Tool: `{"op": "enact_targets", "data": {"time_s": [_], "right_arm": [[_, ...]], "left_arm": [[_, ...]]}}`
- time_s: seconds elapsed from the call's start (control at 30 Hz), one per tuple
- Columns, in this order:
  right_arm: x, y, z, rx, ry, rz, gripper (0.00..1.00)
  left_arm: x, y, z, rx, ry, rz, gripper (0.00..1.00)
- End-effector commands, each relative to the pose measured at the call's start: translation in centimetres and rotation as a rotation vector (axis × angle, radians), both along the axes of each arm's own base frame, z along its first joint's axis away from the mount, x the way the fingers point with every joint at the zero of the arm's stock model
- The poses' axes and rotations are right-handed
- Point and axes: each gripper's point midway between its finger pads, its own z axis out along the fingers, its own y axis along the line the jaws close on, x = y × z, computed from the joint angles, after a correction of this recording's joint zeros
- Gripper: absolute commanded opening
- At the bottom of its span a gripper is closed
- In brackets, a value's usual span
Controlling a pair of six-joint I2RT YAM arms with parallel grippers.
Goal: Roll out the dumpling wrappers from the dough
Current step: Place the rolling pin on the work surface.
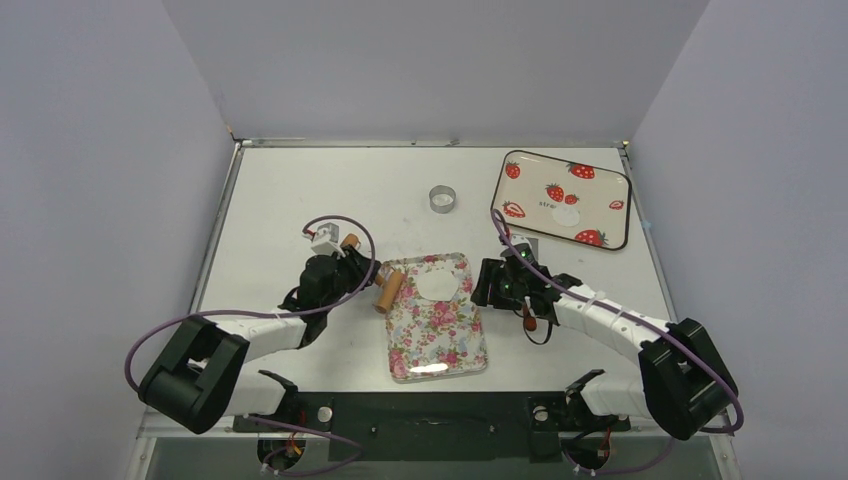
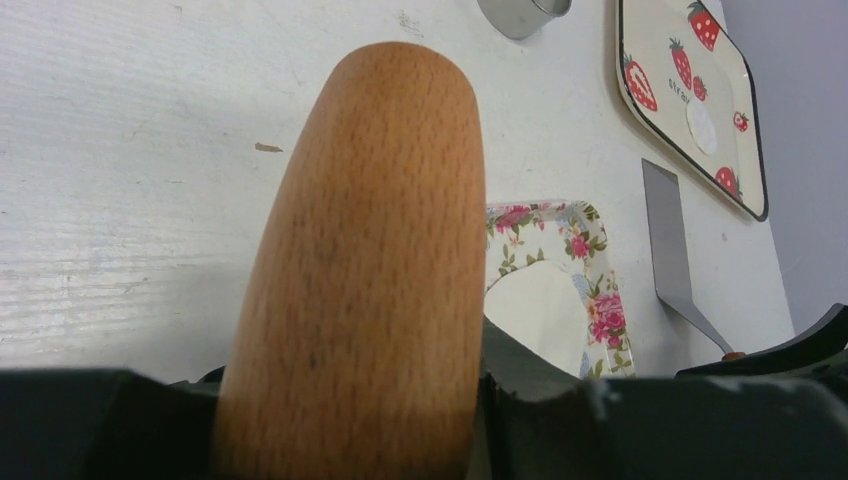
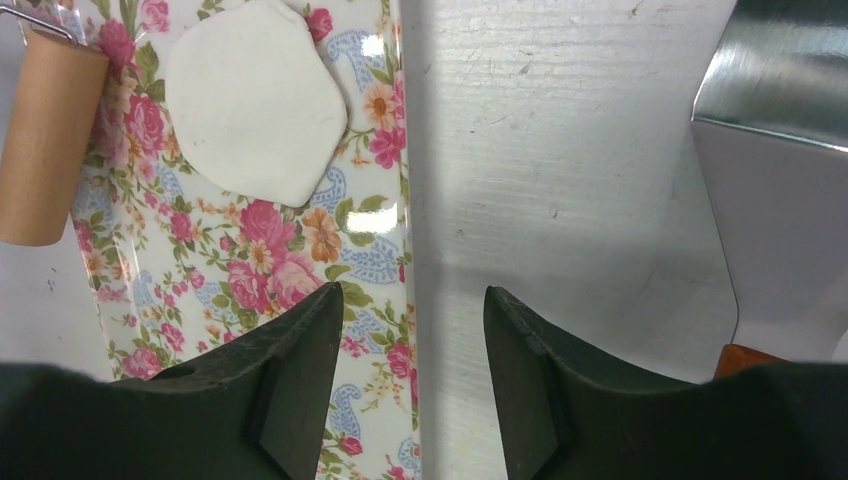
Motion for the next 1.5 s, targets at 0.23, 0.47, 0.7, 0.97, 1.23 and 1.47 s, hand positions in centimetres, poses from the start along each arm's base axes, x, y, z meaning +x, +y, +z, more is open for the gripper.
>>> {"op": "enact_targets", "data": {"time_s": [0.23, 0.47, 0.7, 0.97, 1.23, 1.47], "right_arm": [[1.3, 1.1, 1.2, 0.000, -0.037, 0.028, 0.50], [0.9, 0.8, 0.9, 0.000, -0.037, 0.022, 0.50], [1.0, 1.1, 1.0, 0.007, -0.044, 0.021, 0.50], [1.2, 1.3, 1.3, -0.001, -0.052, 0.035, 0.50], [1.0, 1.8, 1.8, -0.021, -0.052, 0.067, 0.50], [1.5, 2.5, 2.7, -0.010, -0.068, 0.090, 0.50]], "left_arm": [[-2.2, -2.8, 1.1, 0.133, -0.093, -0.314, 0.38], [-1.6, -1.9, 1.5, 0.199, -0.087, -0.303, 0.43], [-4.4, -5.6, 4.5, 0.130, -0.211, -0.601, 0.46], [-3.2, -4.3, 3.6, 0.331, -0.343, -0.614, 0.49], [-3.2, -3.2, 4.9, 0.396, -0.329, -0.620, 0.52], [-3.2, -0.7, 6.3, 0.477, -0.320, -0.528, 0.54]]}}
